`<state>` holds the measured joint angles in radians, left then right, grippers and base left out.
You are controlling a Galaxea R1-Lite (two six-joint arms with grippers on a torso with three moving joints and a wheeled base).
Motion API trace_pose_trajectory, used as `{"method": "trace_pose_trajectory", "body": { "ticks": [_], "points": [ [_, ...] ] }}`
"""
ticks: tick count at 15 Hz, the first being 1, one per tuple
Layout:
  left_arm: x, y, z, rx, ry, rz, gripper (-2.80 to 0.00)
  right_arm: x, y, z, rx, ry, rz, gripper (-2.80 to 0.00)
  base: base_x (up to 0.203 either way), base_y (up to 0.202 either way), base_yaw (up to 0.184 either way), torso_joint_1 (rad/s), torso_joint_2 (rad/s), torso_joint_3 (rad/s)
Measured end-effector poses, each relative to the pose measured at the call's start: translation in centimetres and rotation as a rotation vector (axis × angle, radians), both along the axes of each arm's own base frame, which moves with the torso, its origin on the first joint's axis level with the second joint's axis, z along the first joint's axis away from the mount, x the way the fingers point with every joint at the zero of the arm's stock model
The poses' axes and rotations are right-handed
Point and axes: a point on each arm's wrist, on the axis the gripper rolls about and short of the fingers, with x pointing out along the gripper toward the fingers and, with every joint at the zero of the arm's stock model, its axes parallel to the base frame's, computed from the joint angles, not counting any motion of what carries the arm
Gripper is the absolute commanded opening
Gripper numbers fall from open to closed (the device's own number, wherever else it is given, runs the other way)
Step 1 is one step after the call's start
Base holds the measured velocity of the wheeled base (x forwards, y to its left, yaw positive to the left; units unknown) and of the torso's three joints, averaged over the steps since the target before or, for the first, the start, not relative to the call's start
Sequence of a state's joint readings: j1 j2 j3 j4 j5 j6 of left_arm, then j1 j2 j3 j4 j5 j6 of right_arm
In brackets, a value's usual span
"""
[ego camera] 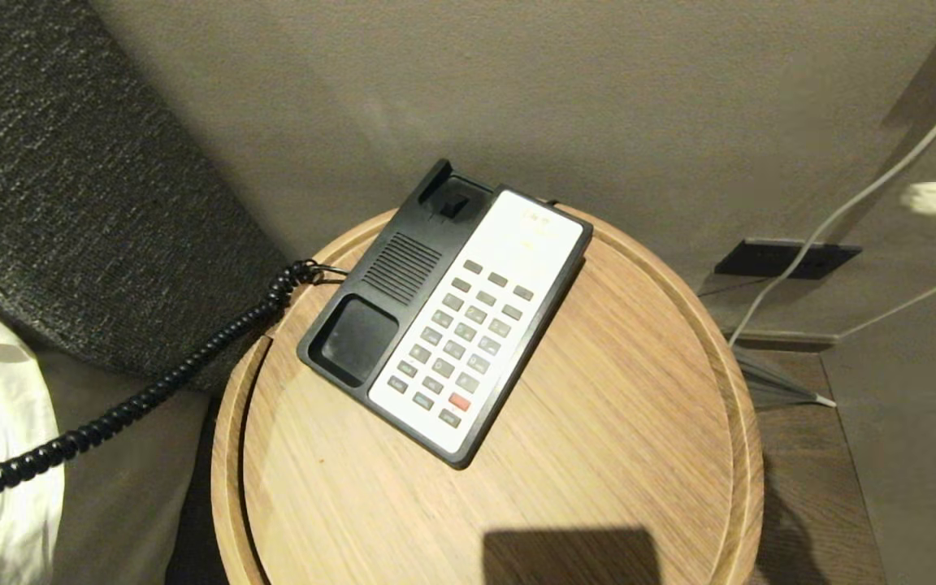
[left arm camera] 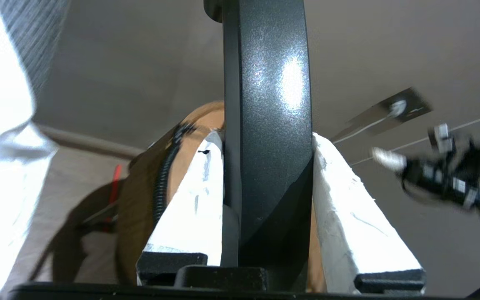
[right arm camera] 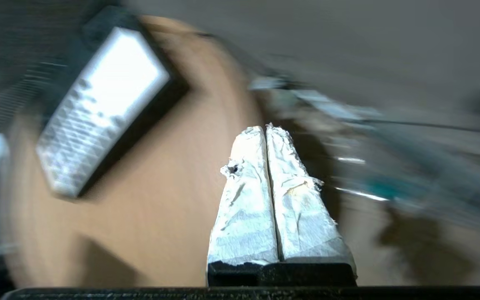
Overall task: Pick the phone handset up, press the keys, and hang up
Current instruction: Dial the number
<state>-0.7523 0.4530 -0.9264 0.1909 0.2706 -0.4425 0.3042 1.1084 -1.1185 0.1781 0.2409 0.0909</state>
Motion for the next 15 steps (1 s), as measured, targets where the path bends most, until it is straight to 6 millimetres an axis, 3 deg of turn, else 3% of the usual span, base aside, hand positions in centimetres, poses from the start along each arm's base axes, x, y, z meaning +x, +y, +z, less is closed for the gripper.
{"method": "trace_pose_trajectory", "body": {
  "ticks": [3, 7, 10, 15],
  "points": [
    [-0.4, 0.3, -1.6, 0.007, 0.007, 0.018, -2.8, 3.1, 7.7, 0.6, 0.07, 0.105, 0.149, -2.8, 0.0, 0.0, 0.0, 0.0, 0.0, 0.0],
    [-0.8, 0.6, -2.3, 0.0, 0.0, 0.022, -2.8, 2.5, 16.1, -0.9, 0.137, 0.224, 0.226, -2.8, 0.0, 0.0, 0.0, 0.0, 0.0, 0.0],
    [-0.9, 0.7, -2.5, -0.001, -0.001, 0.021, -2.8, 2.1, 18.7, -2.2, 0.137, 0.278, 0.219, -2.8, 0.0, 0.0, 0.0, 0.0, 0.0, 0.0],
    [-0.9, 0.6, -2.9, 0.005, 0.005, 0.021, -2.8, 2.5, 19.6, -3.5, 0.092, 0.29, 0.176, -2.8, 0.0, 0.0, 0.0, 0.0, 0.0, 0.0]
  ]
}}
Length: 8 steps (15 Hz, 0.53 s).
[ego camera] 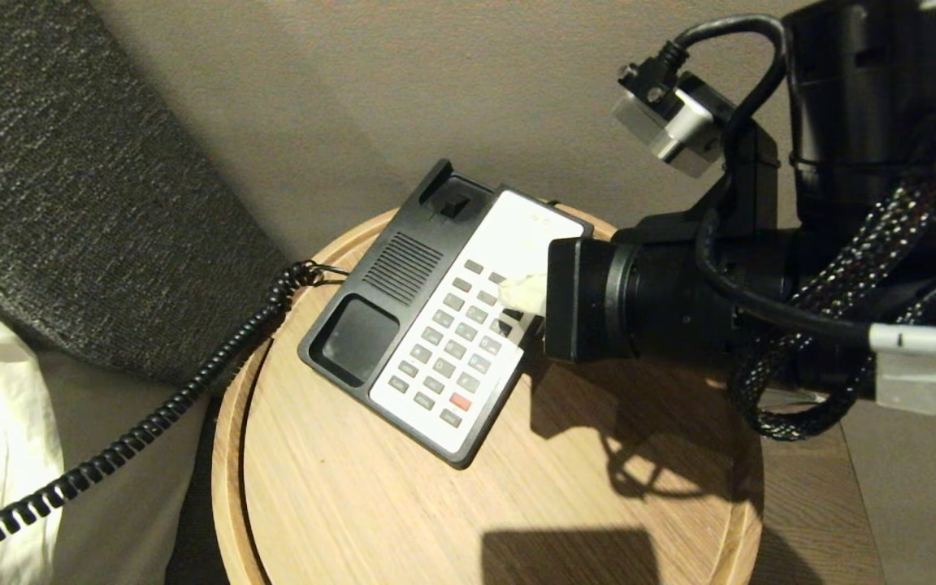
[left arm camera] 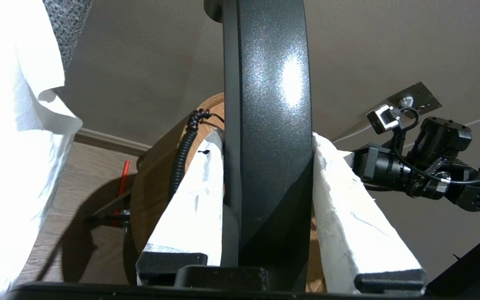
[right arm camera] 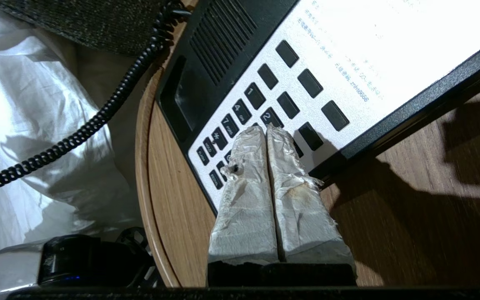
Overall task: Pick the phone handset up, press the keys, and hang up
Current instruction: Dial the number
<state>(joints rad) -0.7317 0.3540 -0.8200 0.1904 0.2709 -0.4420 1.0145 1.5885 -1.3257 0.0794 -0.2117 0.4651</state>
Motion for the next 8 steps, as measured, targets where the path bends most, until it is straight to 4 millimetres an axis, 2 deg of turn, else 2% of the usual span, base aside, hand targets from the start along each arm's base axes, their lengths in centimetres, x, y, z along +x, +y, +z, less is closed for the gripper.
{"method": "trace_pose_trajectory", "body": {
  "ticks": [8],
  "points": [
    [0.1, -0.1, -0.8, 0.014, 0.013, 0.0, -2.8, -0.1, -0.1, -1.5, -0.046, 0.027, 0.004, -2.8, 0.0, 0.0, 0.0, 0.0, 0.0, 0.0]
  ]
}}
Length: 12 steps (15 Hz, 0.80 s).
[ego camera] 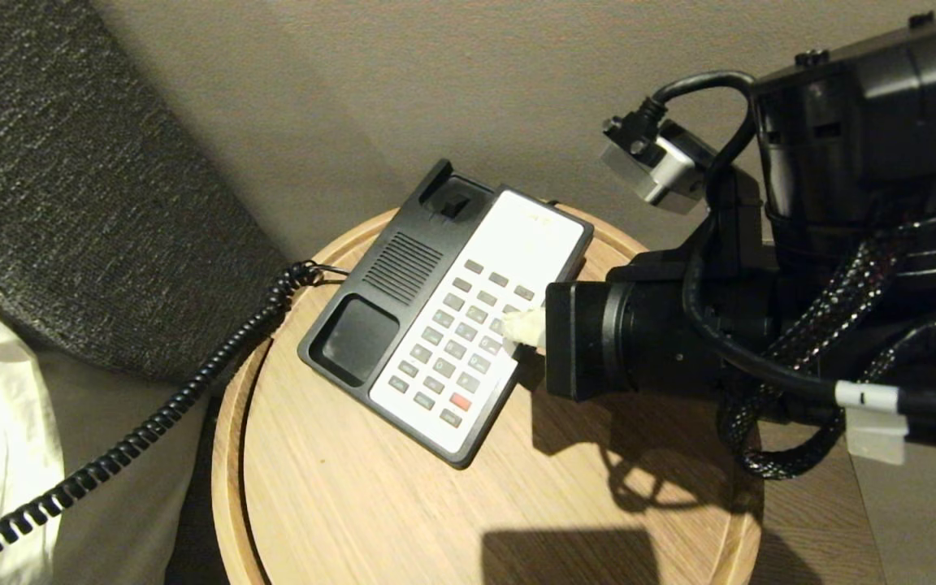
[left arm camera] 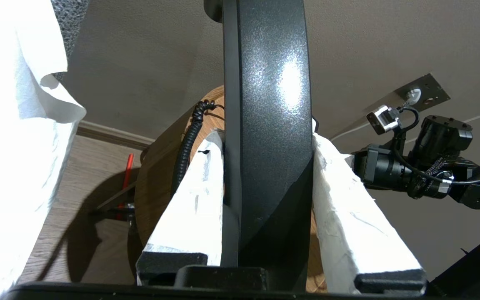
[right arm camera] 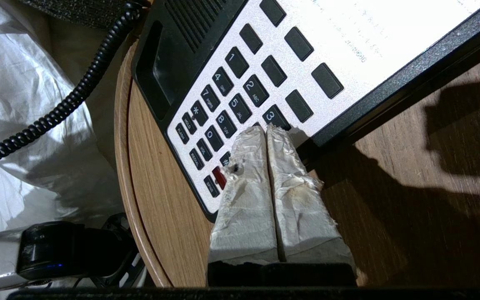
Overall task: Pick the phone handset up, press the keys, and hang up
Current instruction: Dial the number
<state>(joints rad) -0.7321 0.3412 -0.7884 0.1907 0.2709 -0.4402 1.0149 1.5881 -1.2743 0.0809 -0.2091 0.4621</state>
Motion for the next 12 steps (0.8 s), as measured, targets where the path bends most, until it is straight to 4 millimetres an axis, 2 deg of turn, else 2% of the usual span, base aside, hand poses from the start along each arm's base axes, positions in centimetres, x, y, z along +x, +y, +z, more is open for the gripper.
{"method": "trace_pose_trajectory", "body": {
  "ticks": [8, 12],
  "points": [
    [0.0, 0.0, -0.1, 0.0, 0.001, 0.0, -2.8, 0.4, 0.3, -0.5, -0.016, 0.006, -0.008, -2.8, 0.0, 0.0, 0.0, 0.0, 0.0, 0.0],
    [0.0, 0.0, -0.1, 0.0, -0.001, -0.001, -2.8, 1.6, 0.5, -0.4, -0.001, -0.057, -0.022, -2.8, 0.0, 0.0, 0.0, 0.0, 0.0, 0.0]
  ]
}}
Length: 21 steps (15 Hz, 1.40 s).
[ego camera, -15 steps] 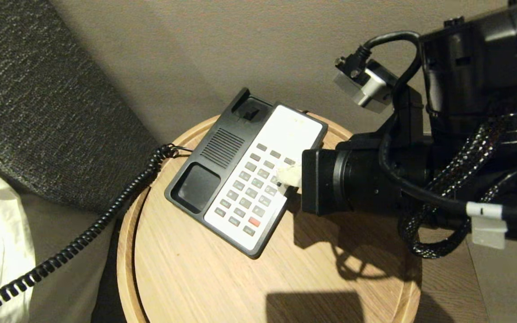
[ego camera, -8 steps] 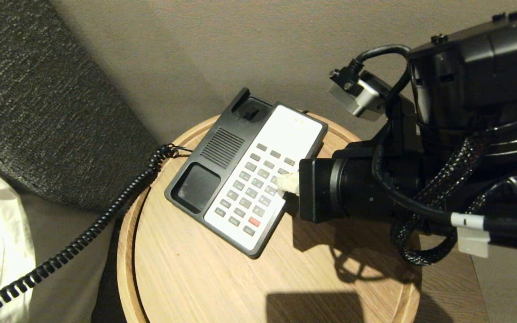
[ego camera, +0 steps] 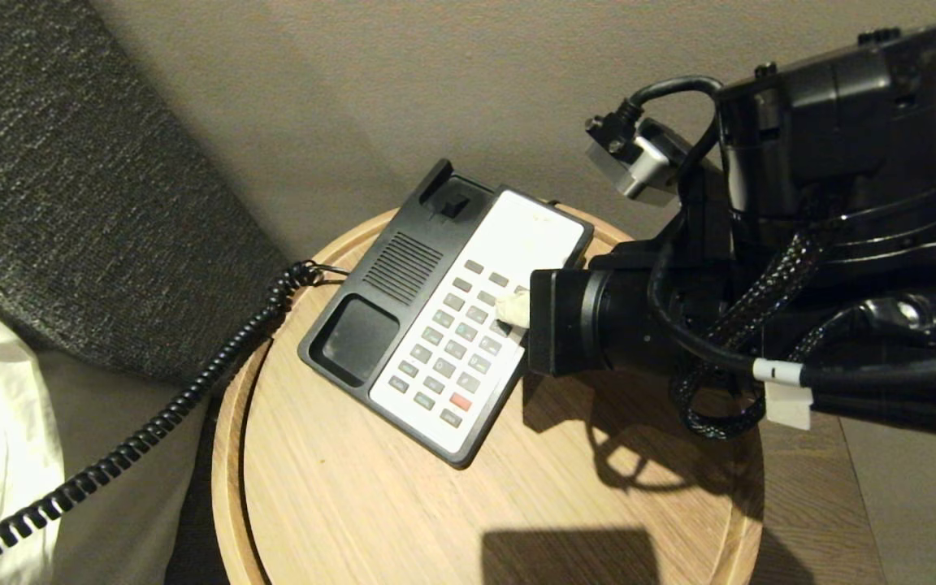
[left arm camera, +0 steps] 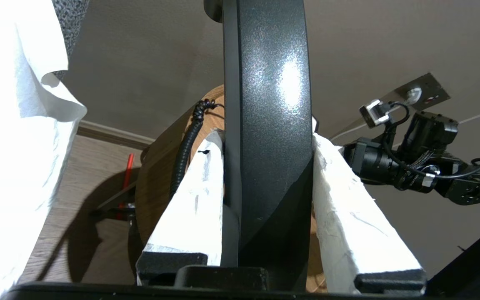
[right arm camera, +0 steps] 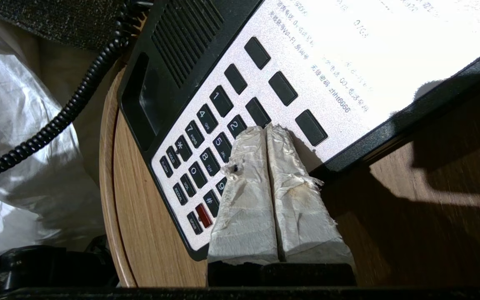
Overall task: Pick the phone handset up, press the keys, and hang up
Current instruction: Dial the number
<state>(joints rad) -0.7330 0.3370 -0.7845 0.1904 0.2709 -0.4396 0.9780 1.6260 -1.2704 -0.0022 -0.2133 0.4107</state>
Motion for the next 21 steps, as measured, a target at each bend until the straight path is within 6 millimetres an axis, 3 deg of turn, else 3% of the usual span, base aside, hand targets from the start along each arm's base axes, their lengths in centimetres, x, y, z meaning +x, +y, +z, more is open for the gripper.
{"method": "trace_pose_trajectory", "body": {
  "ticks": [21],
  "points": [
    [0.1, -0.1, -0.8, 0.016, 0.011, -0.003, -2.8, -0.4, -1.0, 0.0, 0.017, 0.036, 0.025, -2.8, 0.0, 0.0, 0.0, 0.0, 0.0, 0.0]
  ]
}}
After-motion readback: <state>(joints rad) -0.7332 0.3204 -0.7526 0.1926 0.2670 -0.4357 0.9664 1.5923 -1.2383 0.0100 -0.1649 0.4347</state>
